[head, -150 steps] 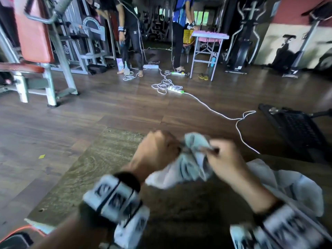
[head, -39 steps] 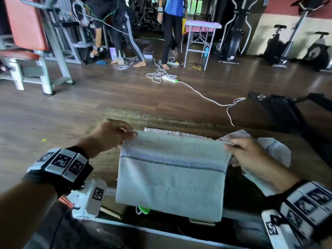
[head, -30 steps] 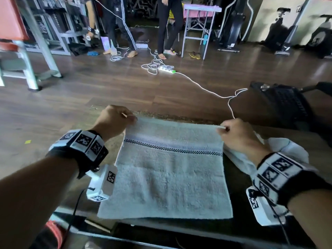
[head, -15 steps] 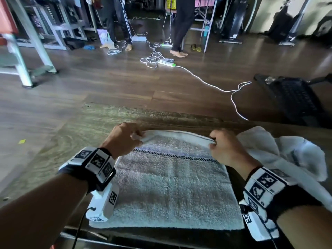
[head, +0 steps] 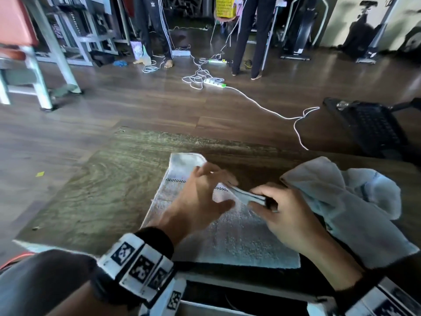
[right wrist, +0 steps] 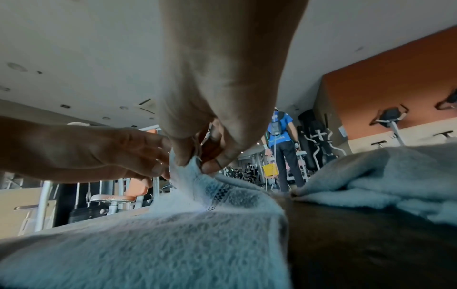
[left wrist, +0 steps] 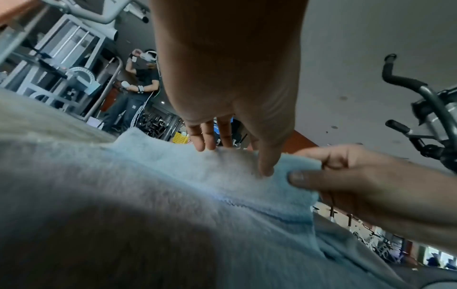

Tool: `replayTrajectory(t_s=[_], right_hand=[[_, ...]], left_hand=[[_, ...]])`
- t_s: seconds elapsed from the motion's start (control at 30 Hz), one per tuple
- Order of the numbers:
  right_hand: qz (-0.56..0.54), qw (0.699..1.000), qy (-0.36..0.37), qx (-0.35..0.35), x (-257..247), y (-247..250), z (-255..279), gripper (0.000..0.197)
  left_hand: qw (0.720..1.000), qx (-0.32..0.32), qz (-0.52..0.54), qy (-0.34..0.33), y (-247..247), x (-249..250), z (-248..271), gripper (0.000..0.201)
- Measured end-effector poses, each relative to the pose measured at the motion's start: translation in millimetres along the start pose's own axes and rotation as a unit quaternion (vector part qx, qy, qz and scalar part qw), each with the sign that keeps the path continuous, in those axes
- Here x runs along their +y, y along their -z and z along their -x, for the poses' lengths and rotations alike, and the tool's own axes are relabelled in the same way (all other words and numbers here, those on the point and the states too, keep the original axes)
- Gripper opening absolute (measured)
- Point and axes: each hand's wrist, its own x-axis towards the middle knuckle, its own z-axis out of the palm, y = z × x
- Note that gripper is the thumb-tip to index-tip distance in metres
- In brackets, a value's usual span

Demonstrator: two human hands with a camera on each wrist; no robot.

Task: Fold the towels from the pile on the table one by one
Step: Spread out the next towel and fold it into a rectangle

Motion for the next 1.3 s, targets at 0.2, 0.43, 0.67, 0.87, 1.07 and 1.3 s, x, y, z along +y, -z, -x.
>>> replayTrajectory(t_s=[0.2, 0.43, 0.67, 0.87, 1.07, 1.3], right_hand=[[-0.024, 1.0, 0.019, 0.002, -3.7, 0.4, 6.1, 0.022], [-0.109, 0.992, -0.007, 0.066, 1.9, 6.2, -6.7, 0.023], [-0.156, 0.985, -0.013, 0.071, -0.9, 7.6, -15.3, 0.025], [-0.164, 0.985, -0.001, 0.059, -5.4, 0.7, -18.9, 0.023], [-0.171, 0.984, 0.007, 0.049, -9.4, 1.2, -18.5, 0.02], [-0.161, 0.984, -0.005, 0.078, -4.1, -2.9, -21.8, 0.013]], left_hand=[[0.999, 0.026, 0.016, -0.03, -21.9, 22.1, -4.3, 0.029], [0.996, 0.079, 0.042, -0.024, -16.8, 22.3, -12.3, 0.035], [0.993, 0.094, 0.065, -0.021, -13.4, 21.9, -17.0, 0.02], [0.991, 0.105, 0.075, -0.016, -9.3, 18.0, -16.9, 0.023], [0.992, 0.111, 0.066, -0.009, -0.8, 15.6, -20.4, 0.009], [0.991, 0.088, 0.096, -0.014, 1.5, 18.5, -17.1, 0.006]])
